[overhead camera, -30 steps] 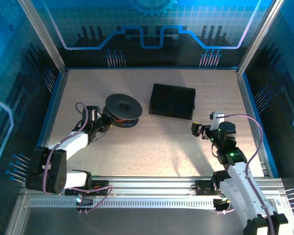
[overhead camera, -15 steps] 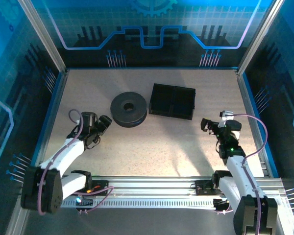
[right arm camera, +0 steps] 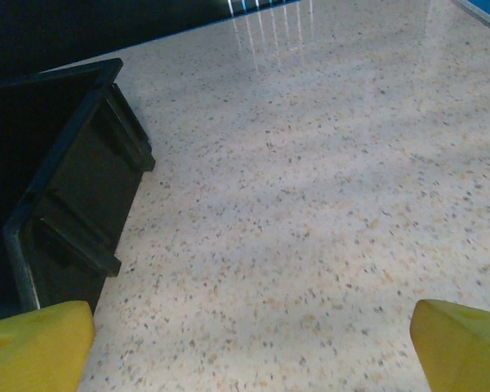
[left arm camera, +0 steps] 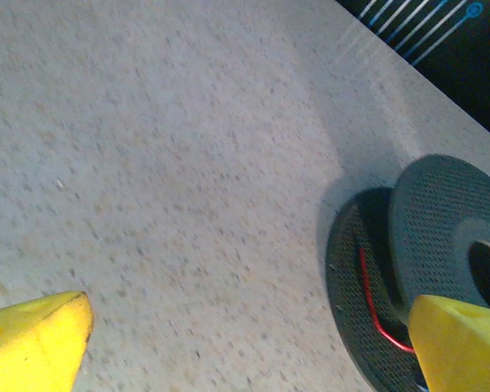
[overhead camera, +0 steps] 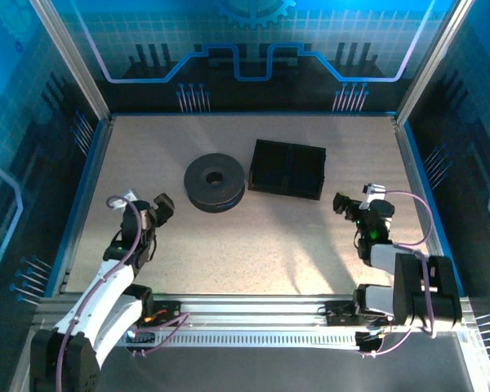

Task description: Wrap the cables

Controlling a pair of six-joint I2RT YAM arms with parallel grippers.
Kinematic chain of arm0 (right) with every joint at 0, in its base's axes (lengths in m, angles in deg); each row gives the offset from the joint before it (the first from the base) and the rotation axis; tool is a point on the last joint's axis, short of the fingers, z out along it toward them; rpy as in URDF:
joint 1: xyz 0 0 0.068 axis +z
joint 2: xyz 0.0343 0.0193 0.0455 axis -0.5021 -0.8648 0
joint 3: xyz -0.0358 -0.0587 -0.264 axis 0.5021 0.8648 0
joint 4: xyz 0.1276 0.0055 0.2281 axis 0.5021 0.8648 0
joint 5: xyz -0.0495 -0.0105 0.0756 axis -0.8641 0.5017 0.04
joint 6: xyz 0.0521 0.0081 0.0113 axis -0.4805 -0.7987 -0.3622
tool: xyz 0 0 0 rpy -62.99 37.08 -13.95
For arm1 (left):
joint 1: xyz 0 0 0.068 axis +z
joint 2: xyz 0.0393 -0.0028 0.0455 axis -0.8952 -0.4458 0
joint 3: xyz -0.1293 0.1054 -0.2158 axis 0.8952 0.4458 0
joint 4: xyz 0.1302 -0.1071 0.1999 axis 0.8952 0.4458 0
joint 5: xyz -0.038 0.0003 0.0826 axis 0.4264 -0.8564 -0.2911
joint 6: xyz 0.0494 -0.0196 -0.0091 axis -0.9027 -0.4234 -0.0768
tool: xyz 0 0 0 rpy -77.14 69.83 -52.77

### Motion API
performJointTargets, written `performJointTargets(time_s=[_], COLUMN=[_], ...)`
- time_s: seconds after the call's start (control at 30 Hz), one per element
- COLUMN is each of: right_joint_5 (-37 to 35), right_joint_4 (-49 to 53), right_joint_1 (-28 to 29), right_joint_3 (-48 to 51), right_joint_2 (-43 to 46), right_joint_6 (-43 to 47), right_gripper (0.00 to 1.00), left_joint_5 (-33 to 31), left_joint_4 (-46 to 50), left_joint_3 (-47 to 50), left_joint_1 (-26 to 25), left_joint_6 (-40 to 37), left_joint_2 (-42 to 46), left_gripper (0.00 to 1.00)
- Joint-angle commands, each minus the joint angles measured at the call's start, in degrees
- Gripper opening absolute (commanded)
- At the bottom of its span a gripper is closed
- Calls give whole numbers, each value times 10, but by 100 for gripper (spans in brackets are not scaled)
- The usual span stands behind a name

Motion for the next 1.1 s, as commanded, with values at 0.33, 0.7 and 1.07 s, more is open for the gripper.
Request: performJointTargets(time_s=[0.33, 0.7, 1.07], right_joint_5=[2, -26, -21], right_joint_4=[-252, -101, -67], right_joint_1=[56, 87, 109], right_joint_3=[-9, -90, -109], right_joint_2=[-145, -144, -147], right_joint_6=[96, 125, 157], right_gripper=[100, 100, 100], left_joint_5=[-30, 59, 82], left_joint_4=[-380, -576, -548], left_joint_3=[-52, -1, -22], left_joint_1=[1, 10, 31], left_joint_6=[-306, -356, -341], left_joint_2=[-336, -427, -433], left_gripper=[99, 100, 99])
